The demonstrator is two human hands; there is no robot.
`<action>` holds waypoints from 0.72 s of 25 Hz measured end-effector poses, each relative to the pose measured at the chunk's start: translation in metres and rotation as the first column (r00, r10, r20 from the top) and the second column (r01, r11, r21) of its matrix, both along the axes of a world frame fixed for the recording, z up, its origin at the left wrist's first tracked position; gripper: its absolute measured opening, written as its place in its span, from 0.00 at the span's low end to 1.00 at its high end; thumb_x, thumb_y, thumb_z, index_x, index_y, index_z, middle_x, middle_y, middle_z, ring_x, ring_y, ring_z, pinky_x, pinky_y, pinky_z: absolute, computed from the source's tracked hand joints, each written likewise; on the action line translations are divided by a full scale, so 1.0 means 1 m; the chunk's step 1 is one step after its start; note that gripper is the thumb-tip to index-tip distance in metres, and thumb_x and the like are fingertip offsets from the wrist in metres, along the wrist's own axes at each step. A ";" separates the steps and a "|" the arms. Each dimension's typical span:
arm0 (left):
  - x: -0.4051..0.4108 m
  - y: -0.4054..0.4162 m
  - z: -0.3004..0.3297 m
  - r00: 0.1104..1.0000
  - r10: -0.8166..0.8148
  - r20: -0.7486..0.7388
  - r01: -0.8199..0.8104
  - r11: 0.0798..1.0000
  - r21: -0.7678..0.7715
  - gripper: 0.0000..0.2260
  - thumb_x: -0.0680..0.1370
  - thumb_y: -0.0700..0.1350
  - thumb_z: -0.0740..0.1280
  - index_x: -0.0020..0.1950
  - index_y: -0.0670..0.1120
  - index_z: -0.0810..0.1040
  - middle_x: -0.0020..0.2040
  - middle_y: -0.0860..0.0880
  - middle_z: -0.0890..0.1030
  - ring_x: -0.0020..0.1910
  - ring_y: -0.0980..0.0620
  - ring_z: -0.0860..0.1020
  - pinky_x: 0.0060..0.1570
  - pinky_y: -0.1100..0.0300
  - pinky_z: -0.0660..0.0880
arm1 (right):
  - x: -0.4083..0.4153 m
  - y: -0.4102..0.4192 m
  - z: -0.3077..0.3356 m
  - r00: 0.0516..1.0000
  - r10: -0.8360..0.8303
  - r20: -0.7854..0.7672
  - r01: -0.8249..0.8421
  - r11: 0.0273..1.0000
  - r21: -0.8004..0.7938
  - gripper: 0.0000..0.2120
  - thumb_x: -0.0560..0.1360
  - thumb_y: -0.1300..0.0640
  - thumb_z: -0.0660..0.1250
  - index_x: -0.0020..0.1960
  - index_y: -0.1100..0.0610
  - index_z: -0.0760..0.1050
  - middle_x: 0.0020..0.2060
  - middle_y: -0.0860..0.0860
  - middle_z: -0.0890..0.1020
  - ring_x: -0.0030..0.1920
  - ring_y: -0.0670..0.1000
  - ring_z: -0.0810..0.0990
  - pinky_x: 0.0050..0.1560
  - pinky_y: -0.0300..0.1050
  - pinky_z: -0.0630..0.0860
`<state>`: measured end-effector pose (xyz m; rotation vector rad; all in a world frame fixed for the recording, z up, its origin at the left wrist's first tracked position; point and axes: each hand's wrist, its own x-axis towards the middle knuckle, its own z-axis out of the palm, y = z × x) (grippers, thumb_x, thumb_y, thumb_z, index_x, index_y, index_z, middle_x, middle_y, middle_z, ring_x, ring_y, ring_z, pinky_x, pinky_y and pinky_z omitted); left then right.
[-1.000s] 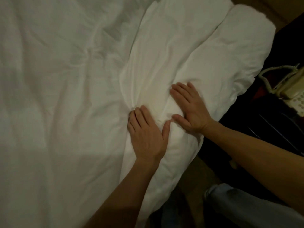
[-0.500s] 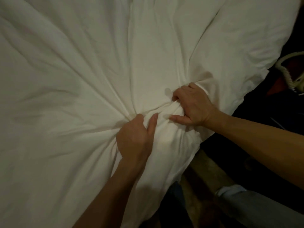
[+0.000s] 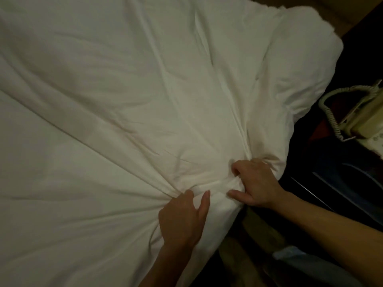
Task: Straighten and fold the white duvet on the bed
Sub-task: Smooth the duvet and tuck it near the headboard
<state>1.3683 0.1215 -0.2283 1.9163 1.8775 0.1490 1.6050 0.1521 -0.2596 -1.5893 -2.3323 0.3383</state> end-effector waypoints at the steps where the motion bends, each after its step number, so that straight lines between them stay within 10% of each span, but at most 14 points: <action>1: 0.001 0.003 0.000 0.998 0.038 0.041 -0.037 0.999 -0.008 0.24 0.79 0.67 0.47 0.36 0.53 0.69 0.30 0.52 0.75 0.30 0.48 0.77 0.32 0.60 0.63 | 0.002 0.005 0.001 0.999 0.005 -0.045 -0.006 1.000 -0.009 0.32 0.77 0.27 0.51 0.52 0.56 0.71 0.39 0.52 0.77 0.37 0.55 0.76 0.41 0.46 0.68; 8: 0.050 0.073 0.031 0.971 0.026 0.238 -0.092 0.958 0.271 0.27 0.79 0.60 0.57 0.69 0.42 0.72 0.66 0.42 0.73 0.65 0.43 0.70 0.63 0.46 0.66 | 0.028 0.073 0.042 0.986 0.144 -0.083 -0.122 0.965 0.231 0.39 0.78 0.32 0.57 0.63 0.70 0.76 0.61 0.66 0.78 0.64 0.64 0.75 0.71 0.59 0.66; 18: 0.105 0.201 0.025 0.926 -0.215 0.309 0.106 0.937 0.332 0.32 0.81 0.65 0.47 0.75 0.44 0.68 0.75 0.43 0.68 0.75 0.45 0.63 0.75 0.46 0.58 | 0.095 0.216 0.057 0.978 0.123 0.171 -0.135 0.989 0.062 0.42 0.78 0.29 0.51 0.73 0.63 0.70 0.70 0.61 0.74 0.71 0.62 0.71 0.75 0.65 0.61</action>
